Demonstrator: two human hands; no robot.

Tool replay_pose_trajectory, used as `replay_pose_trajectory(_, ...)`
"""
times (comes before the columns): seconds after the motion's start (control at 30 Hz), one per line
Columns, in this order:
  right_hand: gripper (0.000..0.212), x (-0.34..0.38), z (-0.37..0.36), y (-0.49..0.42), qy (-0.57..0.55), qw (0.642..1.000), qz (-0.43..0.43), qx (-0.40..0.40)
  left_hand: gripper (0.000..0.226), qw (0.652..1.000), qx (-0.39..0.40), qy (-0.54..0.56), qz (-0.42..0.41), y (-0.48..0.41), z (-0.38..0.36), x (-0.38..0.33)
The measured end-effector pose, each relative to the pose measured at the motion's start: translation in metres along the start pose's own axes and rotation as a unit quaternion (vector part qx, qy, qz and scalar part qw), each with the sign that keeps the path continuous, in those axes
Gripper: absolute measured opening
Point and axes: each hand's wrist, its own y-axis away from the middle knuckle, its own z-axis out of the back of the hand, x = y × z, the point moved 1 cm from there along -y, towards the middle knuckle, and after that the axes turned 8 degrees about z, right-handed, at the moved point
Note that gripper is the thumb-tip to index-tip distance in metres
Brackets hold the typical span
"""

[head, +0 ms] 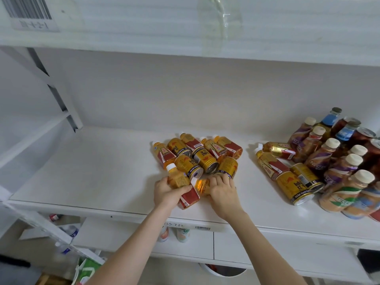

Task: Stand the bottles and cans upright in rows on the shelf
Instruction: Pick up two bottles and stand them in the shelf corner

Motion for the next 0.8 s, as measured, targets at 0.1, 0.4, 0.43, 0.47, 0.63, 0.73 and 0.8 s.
replay_pose_trajectory(0.1, 0.043, 0.002, 0.004, 0.002, -0.059, 0.998, -0.033, -0.012, 0.093, 0.996, -0.011, -0.053, -0.064, 0.0, 0.011, 0.0)
replay_pose_trajectory(0.4, 0.072, 0.044, 0.024, 0.001, -0.524, 0.823, -0.206, -0.076, 0.079, 0.976, 0.082, -0.105, -0.172, 0.003, 0.077, -0.012)
replay_pose_trajectory(0.43, 0.071, 0.051, 0.02, 0.0, -0.532, 0.818, -0.205, -0.076, 0.079, 0.972, 0.094, -0.114, -0.181, 0.002, 0.087, -0.014)
replay_pose_trajectory(0.47, 0.069, 0.059, 0.018, -0.001, -0.534, 0.816, -0.206, -0.079, 0.079, 0.968, 0.103, -0.125, -0.19, 0.0, 0.097, -0.015)
replay_pose_trajectory(0.63, 0.057, 0.111, 0.015, -0.007, -0.566, 0.784, -0.236, -0.097, 0.08, 0.948, 0.125, -0.183, -0.228, -0.011, 0.151, -0.018)
replay_pose_trajectory(0.73, 0.058, 0.138, 0.015, -0.014, -0.568, 0.782, -0.241, -0.089, 0.079, 0.942, 0.123, -0.199, -0.243, -0.02, 0.178, -0.019)
replay_pose_trajectory(0.8, 0.059, 0.152, 0.01, -0.02, -0.57, 0.78, -0.244, -0.084, 0.079, 0.938, 0.112, -0.206, -0.254, -0.029, 0.193, -0.018)
